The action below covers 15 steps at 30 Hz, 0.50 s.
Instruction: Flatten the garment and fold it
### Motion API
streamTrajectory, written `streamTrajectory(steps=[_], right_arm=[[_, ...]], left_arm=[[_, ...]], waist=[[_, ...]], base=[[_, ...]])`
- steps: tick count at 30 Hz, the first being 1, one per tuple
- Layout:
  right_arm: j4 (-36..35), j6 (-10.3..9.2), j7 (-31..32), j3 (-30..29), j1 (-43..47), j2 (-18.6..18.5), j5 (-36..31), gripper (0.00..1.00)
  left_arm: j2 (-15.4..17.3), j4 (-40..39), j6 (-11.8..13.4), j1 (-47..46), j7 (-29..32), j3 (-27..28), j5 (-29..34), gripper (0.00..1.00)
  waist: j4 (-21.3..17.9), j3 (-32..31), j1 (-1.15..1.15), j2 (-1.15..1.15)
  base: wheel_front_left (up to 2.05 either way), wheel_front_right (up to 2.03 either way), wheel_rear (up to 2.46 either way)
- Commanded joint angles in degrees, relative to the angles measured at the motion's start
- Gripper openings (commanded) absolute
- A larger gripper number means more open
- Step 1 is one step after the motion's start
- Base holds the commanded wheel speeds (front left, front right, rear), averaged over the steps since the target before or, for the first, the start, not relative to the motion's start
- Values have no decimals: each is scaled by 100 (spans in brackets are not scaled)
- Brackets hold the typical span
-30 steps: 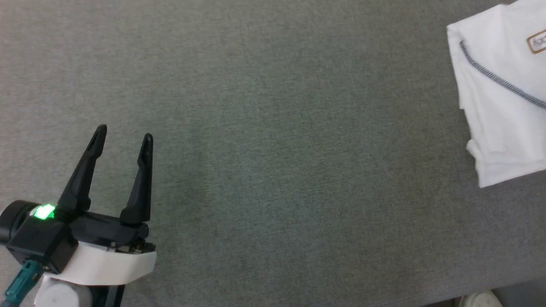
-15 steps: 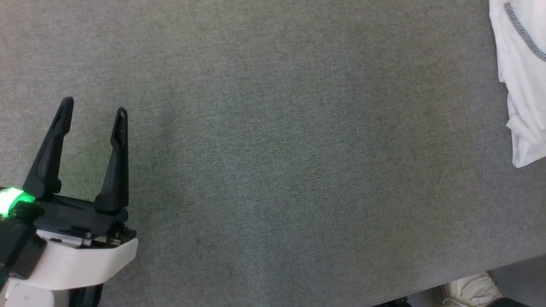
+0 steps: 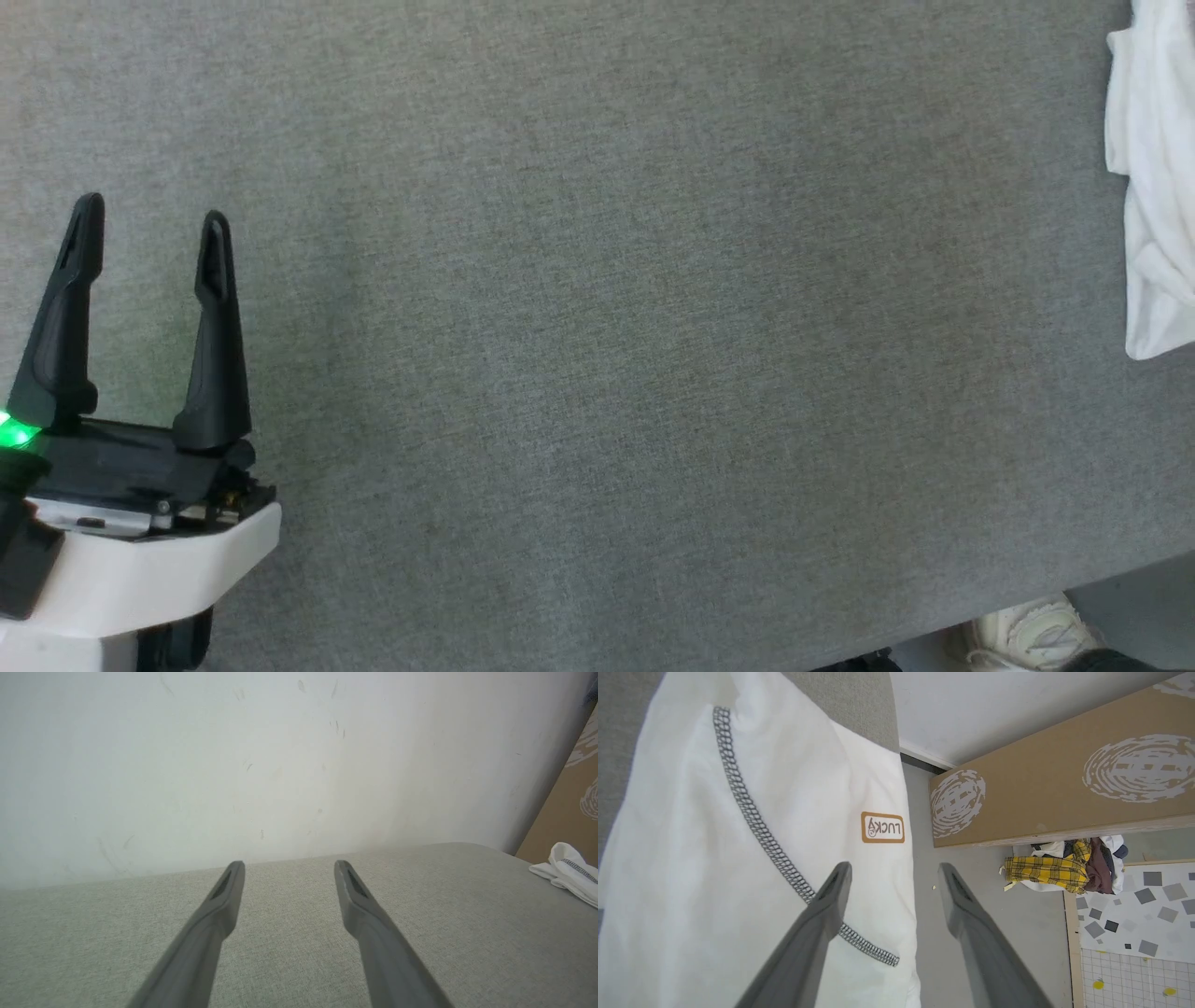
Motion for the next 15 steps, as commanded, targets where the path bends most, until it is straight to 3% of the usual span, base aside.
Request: streamTrajectory(steps=[1, 11, 15], right_arm=[[29, -13, -67, -6, -88, 28, -48, 100], [107, -13, -456, 113, -40, 99, -46, 100], [99, -13, -725, -135, 150, 367, -59, 100]], left_arm=[[-39, 30, 27, -108, -55, 28, -14, 100], [-311, 293, -33, 32, -156, -49, -103, 100], [-510, 496, -39, 182, -170, -92, -135, 100]], waist=[[-1, -88, 0, 0], [68, -794, 0, 0], [183, -1274, 0, 0]], base=[[0, 0, 0], [0, 0, 0], [0, 0, 0]])
